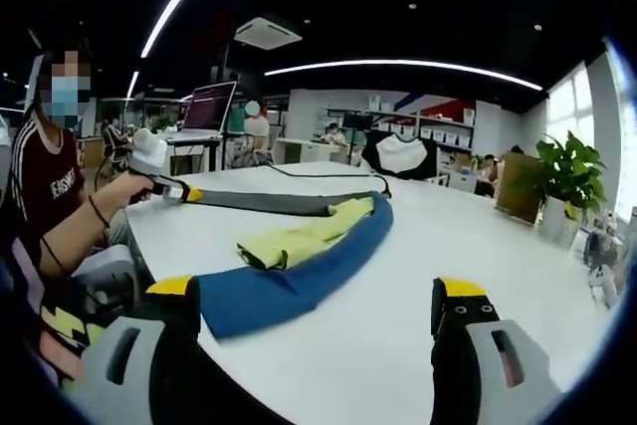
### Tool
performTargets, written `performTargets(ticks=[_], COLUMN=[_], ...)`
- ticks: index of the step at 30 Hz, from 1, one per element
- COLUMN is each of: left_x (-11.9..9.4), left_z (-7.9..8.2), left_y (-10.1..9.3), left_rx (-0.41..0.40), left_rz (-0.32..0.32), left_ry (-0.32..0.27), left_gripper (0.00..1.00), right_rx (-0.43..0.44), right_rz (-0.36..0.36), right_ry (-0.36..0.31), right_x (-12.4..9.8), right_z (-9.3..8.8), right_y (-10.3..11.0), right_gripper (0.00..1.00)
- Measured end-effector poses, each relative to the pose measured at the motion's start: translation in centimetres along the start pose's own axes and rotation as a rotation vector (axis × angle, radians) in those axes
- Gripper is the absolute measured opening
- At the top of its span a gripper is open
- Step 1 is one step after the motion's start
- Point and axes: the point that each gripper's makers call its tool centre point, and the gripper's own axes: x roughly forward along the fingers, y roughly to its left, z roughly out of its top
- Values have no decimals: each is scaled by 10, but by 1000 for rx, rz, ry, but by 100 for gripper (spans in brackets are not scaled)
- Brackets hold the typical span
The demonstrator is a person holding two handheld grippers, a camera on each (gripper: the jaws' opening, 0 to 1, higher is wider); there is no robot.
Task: Fold the garment on the visible template until the final outline fits inside the template.
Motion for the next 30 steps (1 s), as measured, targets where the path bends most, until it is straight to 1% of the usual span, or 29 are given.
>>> performTargets(ticks=[6, 7, 9, 12, 14, 16, 17, 18, 19, 20, 21, 22, 23, 26, 28, 30], left_x=[-1, -1, -1, -1, -1, -1, -1, -1, -1, -1, -1, -1, -1, -1, -1, -1], left_z=[0, 0, 0, 0, 0, -1, -1, -1, -1, -1, -1, -2, -2, -2, -2, -2], left_y=[-1, -1, -1, -1, -1, -1, -1, -1, -1, -1, -1, -1, -1, 0, 0, 0], left_rx=[6, 7, 14, 17, 13, 13, 14, 14, 10, 4, 9, 10, 11, 7, 0, 4], left_rz=[-6, -6, -6, -7, -8, -6, -5, -4, -4, -2, -1, -1, -3, -12, -13, -10], left_ry=[2, 2, 7, 9, 6, 5, 5, 6, 6, 6, 7, 9, 10, 6, 1, 0], left_gripper=[0, 0, 0, 0, 0, 0, 0, 0, 0, 0, 0, 0, 0, 0, 0, 0], right_rx=[-31, -35, -38, -53, -70, -56, -35, 22, 45, 45, 40, 20, -26, -44, -40, -39], right_rz=[43, 53, 76, 122, 152, 179, 193, 199, 239, 263, 271, 274, 274, 268, 286, 297], right_ry=[21, 24, 38, 53, 62, 73, 74, 77, 113, 133, 137, 136, 140, 166, 190, 200], right_x=[8, 11, 14, 22, 25, 29, 31, 32, 31, 31, 34, 36, 38, 43, 46, 47], right_z=[-2, -3, -6, -10, -12, -14, -13, -13, -16, -19, -20, -20, -21, -26, -31, -33], right_y=[17, 21, 28, 43, 51, 58, 61, 64, 69, 73, 75, 76, 77, 78, 82, 85], right_gripper=[99, 99, 95, 94, 89, 84, 81, 76, 65, 59, 58, 60, 60, 58, 57, 56])
